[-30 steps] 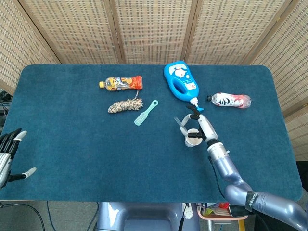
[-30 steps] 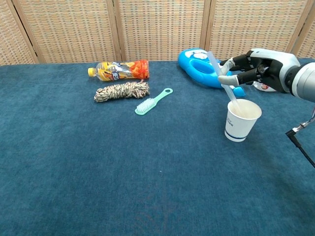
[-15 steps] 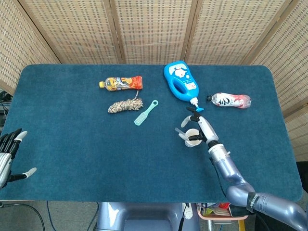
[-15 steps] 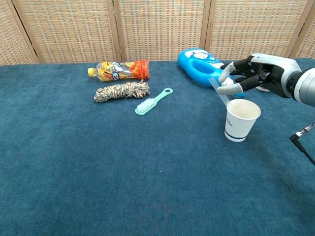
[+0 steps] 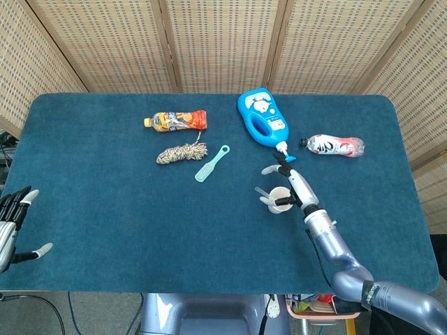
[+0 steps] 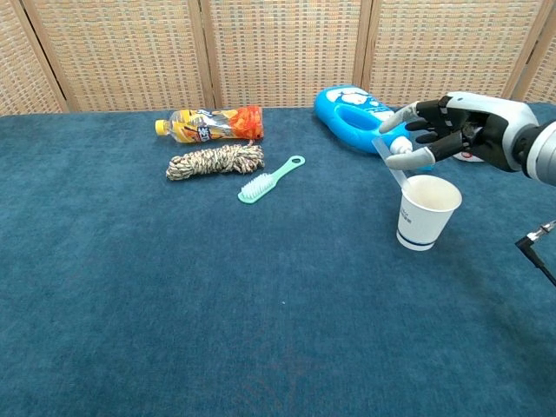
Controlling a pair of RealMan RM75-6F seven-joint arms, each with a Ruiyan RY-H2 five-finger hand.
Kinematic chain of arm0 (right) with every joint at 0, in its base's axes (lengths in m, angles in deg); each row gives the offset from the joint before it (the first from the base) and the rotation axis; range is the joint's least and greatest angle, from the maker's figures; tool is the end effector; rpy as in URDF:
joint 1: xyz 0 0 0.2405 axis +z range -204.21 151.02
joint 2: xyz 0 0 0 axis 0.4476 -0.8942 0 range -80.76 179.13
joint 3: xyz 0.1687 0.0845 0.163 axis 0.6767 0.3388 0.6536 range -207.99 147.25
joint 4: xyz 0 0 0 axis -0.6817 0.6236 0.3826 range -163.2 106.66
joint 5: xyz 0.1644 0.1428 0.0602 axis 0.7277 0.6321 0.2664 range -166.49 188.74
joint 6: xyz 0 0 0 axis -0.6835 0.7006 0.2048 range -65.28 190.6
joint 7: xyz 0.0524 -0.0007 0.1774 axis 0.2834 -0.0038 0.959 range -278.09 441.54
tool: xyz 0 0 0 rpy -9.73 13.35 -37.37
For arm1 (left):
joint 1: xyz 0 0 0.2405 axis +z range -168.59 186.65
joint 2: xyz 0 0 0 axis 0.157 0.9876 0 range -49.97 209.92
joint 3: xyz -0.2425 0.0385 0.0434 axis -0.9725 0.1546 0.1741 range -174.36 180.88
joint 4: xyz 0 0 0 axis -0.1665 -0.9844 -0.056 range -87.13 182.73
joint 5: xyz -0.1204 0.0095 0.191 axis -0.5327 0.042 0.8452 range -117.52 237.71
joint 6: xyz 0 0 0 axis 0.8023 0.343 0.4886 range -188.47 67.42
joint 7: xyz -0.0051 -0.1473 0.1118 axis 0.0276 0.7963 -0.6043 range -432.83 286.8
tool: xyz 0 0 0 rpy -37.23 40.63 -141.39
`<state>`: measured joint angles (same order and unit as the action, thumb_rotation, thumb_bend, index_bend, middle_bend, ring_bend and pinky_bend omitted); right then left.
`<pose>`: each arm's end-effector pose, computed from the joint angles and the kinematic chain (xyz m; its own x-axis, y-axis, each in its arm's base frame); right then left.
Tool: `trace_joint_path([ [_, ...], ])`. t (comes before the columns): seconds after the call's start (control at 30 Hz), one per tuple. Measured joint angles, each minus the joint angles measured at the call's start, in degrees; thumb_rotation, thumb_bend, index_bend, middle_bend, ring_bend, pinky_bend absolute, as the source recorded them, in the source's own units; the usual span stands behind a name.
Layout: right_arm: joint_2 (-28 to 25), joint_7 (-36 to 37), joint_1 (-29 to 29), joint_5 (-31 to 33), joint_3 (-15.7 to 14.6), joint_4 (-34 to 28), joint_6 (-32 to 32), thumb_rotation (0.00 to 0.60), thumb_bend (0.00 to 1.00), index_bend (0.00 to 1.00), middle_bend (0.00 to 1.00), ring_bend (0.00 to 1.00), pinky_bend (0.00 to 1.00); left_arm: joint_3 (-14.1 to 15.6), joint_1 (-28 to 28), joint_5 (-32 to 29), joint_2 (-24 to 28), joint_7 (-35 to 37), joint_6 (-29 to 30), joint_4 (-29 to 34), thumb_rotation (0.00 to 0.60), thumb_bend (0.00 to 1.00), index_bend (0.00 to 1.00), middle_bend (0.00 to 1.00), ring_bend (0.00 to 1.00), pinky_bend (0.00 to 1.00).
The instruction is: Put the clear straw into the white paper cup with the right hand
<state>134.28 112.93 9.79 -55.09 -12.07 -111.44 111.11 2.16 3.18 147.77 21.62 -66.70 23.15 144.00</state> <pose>-0.1627 -0.4015 -0.0115 -0.4045 -0.3831 0.8304 -0.8982 -0.0043 -0.4395 -0.3021 0.2203 0.1551 0.3293 0.0530 0.9427 0.9438 -0.0483 -0.3270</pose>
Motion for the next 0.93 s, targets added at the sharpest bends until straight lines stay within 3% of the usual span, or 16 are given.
trace_joint_path([
  [0.13, -3.9, 0.9, -1.0, -4.2, -0.8, -3.0, 0.8, 0.600, 0.06, 0.01, 0.00, 0.00, 0.00, 0.0, 0.0, 0.1, 0.1, 0.2, 0.0, 0.0, 0.600, 0.11, 0.00, 0.00, 0.00, 0.00],
  [0.33, -13.1, -0.1, -4.6, -15.7, -4.9, -7.8, 5.3, 0.600, 0.00, 0.00, 0.00, 0.00, 0.00, 0.2, 0.4, 0.8, 0.3, 0.6, 1.0, 0.0, 0.600, 0.11, 0.00, 0.00, 0.00, 0.00],
  [0.5, -18.0, -8.8, -10.4, -23.0, -9.2, -8.5, 15.7, 0.600, 0.00, 0.00, 0.00, 0.00, 0.00, 0.5, 0.8, 1.8, 0.1, 0.0, 1.9, -0.2, 0.600, 0.11, 0.00, 0.00, 0.00, 0.00],
  [0.7, -19.9, -19.8, -19.1, -27.2, -13.1, -7.6, 30.2, 0.600, 0.00, 0.00, 0.00, 0.00, 0.00, 0.9, 1.2, 2.9, -0.5, -1.4, 2.9, -0.3, 0.600, 0.12, 0.00, 0.00, 0.00, 0.00],
  [0.93, -18.3, -27.5, -25.2, -29.5, -14.9, -5.7, 40.4, 0.600, 0.00, 0.00, 0.00, 0.00, 0.00, 1.3, 1.7, 4.0, -0.9, -2.4, 4.0, -0.3, 0.600, 0.11, 0.00, 0.00, 0.00, 0.00],
])
